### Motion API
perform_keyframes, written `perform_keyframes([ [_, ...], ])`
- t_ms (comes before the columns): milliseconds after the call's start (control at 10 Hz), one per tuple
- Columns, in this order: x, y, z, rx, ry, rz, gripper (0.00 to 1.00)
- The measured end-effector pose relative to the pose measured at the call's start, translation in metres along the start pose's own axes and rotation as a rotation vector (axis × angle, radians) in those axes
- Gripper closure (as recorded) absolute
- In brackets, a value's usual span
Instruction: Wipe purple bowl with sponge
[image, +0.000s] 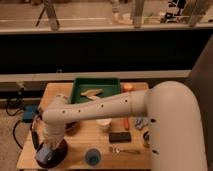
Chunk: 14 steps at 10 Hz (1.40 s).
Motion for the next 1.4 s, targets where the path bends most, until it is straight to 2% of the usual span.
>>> perform_keyframes([
  [300, 0.005, -0.009, 0.003, -0.006, -0.004, -0.006, 1.0],
  [600, 0.01, -0.001, 0.01, -0.022, -0.013, 0.016, 1.0],
  [1100, 0.02, 0.039, 0.005, -0.033, -0.006, 0.097, 1.0],
  [1400, 0.017, 0.056, 0.0, -0.041, 0.004, 0.122, 1.0],
])
